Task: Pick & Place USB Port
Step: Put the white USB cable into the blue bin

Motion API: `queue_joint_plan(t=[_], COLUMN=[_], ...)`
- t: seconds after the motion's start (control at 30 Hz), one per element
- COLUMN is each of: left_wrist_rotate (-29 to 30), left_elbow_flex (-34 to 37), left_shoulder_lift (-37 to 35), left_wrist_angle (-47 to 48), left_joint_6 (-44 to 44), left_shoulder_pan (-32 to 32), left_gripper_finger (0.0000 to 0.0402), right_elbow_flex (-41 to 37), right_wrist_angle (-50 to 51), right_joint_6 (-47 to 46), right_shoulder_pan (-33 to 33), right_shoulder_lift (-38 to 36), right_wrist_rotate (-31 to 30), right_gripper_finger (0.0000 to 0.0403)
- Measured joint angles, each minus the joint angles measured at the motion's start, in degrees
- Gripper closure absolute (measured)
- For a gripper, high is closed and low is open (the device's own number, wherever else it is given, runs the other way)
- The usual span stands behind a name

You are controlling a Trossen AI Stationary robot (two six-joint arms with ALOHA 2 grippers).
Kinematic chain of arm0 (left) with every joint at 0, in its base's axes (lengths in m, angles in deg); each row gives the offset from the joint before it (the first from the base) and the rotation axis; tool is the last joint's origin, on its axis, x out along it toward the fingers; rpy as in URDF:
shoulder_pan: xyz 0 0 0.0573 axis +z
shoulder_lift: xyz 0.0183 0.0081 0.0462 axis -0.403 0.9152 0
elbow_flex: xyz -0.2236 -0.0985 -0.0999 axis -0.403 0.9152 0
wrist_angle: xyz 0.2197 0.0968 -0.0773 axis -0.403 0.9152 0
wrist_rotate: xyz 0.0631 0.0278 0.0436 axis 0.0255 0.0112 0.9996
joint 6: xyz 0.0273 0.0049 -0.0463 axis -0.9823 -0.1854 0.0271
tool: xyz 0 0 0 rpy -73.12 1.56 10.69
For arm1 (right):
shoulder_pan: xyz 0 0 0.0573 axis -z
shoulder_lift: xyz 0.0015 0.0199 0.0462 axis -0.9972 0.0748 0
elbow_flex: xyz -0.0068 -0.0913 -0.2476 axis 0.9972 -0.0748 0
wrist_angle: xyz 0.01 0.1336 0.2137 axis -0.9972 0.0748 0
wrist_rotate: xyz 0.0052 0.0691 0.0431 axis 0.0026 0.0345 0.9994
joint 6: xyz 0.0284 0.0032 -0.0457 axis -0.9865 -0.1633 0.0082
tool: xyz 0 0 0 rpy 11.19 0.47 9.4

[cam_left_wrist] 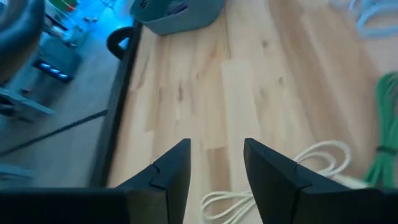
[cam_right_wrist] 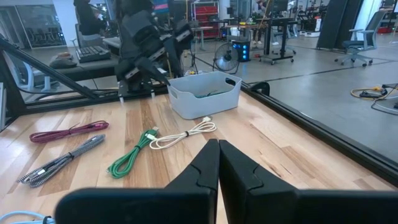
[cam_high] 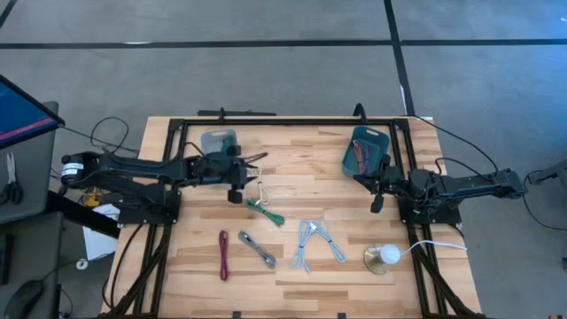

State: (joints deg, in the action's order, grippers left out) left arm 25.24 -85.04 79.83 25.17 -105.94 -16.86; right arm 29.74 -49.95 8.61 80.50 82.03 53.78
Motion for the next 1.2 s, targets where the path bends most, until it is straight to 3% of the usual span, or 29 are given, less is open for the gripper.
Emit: queue_joint_plan(t=[0.17, 0.37, 0.57, 0.9, 1.2], left_wrist_rotate=[3.28, 3.24, -2.05, -6.97, -8.31], left_elbow_flex=[-0.46, -8.52, -13.77, -17.80, -21.36], left_shoulder_lift=[0.00, 2.54, 8.48, 19.22, 20.57], left_wrist_angle=[0.92, 13.26, 16.47, 26.45, 28.39], left_joint_6=[-4.97, -5.16, -2.62, 0.94, 3.68], left_shoulder_pan=[-0.51, 0.27, 0.27, 0.27, 0.27], left_gripper_finger=[0.0260, 0.0306, 0.0344, 0.0348, 0.0345], right_elbow_flex=[0.00, 0.00, 0.00, 0.00, 0.00], right_wrist_angle=[-0.02, -0.07, -0.07, -0.07, -0.05], right_joint_6=[0.00, -0.46, -0.46, -0.46, -0.46], right_shoulder_pan=[0.00, 0.00, -0.02, -0.01, -0.02], right_shoulder_lift=[-0.02, -0.02, -0.01, 0.00, -0.01], right_wrist_rotate=[0.00, 0.00, 0.00, 0.00, 0.00], right_gripper_finger=[0.0403, 0.0403, 0.0403, 0.0403, 0.0403])
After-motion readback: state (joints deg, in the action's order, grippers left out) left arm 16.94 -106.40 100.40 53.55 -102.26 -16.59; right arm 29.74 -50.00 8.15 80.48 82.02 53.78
